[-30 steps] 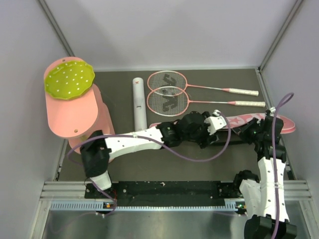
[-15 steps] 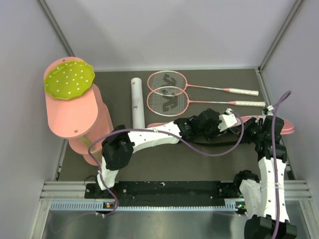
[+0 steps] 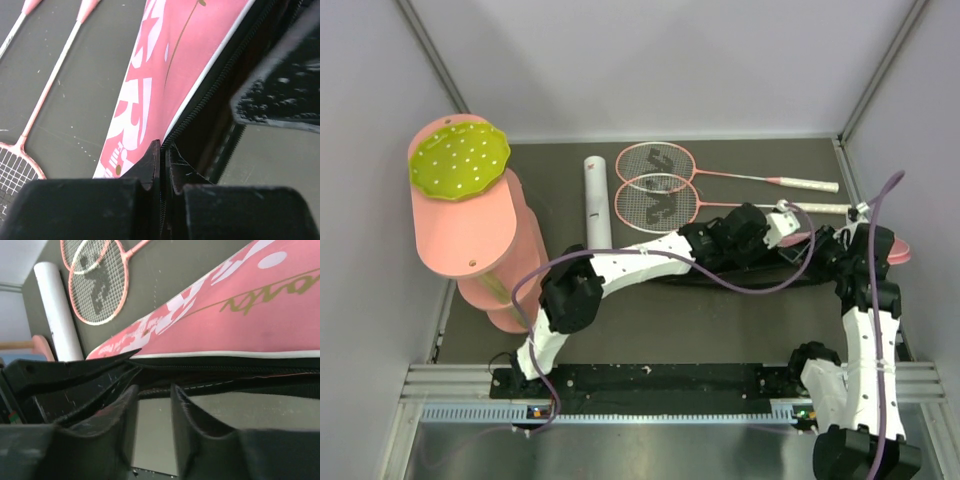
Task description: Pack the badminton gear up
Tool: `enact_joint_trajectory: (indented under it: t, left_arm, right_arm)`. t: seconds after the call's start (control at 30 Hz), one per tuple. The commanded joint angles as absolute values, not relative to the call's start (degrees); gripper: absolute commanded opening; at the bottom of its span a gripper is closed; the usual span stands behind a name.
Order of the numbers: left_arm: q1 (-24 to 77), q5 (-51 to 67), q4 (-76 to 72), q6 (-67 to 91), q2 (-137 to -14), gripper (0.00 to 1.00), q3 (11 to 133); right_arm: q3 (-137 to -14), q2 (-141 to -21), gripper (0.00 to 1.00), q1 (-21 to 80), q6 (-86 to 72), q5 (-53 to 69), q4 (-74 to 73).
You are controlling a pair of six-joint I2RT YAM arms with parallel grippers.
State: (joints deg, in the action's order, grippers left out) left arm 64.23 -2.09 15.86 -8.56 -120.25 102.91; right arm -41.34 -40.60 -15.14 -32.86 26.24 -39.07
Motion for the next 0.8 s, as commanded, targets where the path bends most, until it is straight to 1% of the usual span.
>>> enact_joint_trajectory:
  t: [0.0, 0.07, 0.1, 0.2, 0.3, 0.47, 0.57, 0.63, 0.73, 0.77]
  left_arm:
    - [60.13, 2.09, 16.35, 0.43, -116.82, 0.0, 108.45]
    - [59.16, 4.91, 15.65, 6.12, -115.23, 0.0, 108.46]
    - [58.28, 5.44, 15.38, 7.54, -113.92, 0.0, 108.28]
    - [56.69, 7.29, 15.29, 12.64, -111.81, 0.0, 108.2]
    - [55.29, 9.57, 13.81, 17.48, -109.44, 0.0, 106.01]
    - [52.92, 12.56, 8.81, 24.33, -105.47, 0.0, 100.82]
    - [51.95, 13.8, 8.43, 25.4, -103.71, 0.0, 98.62]
    - [51.59, 14.32, 8.18, 25.84, -102.83, 0.0, 97.39]
    - [50.98, 15.73, 6.16, 26.63, -101.43, 0.0, 94.49]
    - [50.72, 15.99, 5.54, 26.98, -101.16, 0.0, 93.87]
  right_arm:
    - [-48.77, -43.07, 0.42, -14.5, -26.11, 28.48, -42.35]
    - [-51.41, -41.93, 0.54, -13.89, -23.56, 27.69, -43.5]
    - [-53.33, -41.31, 0.63, -13.1, -23.21, 26.55, -44.38]
    - [-57.11, -39.47, 0.75, -11.96, -22.76, 24.18, -45.61]
    - [-59.14, -39.29, 0.79, -11.87, -22.76, 23.82, -46.93]
    - [-59.59, -39.9, 0.8, -11.95, -22.33, 21.19, -48.16]
    - [-59.41, -40.25, 0.85, -11.87, -22.5, 19.35, -48.08]
    - [-58.28, -41.39, 0.86, -11.87, -22.94, 19.33, -47.29]
    - [-54.42, -42.8, 0.84, -11.95, -24.78, 27.92, -41.77]
    - [-52.66, -43.15, 0.82, -11.95, -25.92, 34.13, -39.05]
